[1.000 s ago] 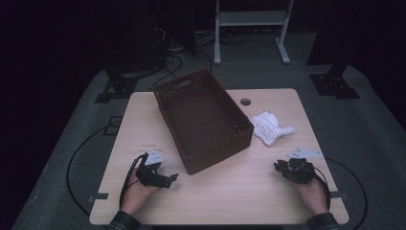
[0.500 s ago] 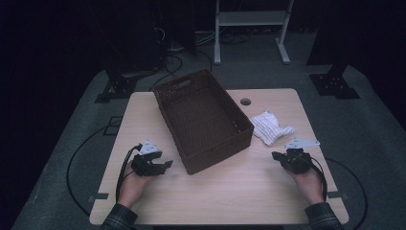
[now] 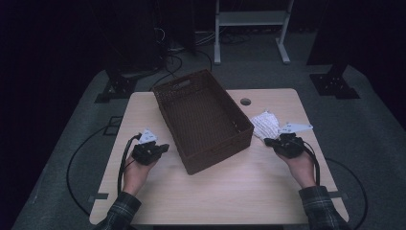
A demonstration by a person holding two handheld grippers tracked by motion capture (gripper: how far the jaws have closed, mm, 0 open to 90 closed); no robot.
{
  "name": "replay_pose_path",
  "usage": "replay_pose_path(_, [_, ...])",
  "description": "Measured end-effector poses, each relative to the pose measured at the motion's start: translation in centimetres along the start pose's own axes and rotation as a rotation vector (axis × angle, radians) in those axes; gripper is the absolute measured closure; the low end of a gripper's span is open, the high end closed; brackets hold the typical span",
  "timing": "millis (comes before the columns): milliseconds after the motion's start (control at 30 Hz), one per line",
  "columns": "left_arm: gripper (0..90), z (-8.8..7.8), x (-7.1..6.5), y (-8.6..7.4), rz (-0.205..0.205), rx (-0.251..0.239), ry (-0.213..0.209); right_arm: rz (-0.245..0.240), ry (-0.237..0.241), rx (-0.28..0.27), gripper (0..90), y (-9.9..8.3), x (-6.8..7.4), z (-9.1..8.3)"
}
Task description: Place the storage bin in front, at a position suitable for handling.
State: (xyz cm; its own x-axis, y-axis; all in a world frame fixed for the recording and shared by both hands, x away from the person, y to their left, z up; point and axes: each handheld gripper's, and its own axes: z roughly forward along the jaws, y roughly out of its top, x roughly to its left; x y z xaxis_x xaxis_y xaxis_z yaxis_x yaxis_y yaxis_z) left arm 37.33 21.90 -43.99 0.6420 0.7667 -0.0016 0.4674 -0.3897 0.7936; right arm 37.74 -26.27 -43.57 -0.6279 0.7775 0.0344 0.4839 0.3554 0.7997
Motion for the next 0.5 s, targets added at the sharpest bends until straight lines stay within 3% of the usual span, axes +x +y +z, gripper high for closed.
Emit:
replay_pose_path(200, [89.6,0.3,0.6,1.4,0.016,-0.006,0.018,-0.011,0.012,-0.015,89.6,1.6,-0.8,1.1])
replay_pose_path(500, [89.0,1.9,2.1,3.3,-0.013,-0.024,0.046,-0.039,0.004,-0.010,89.6,4.0,-1.3,3.4])
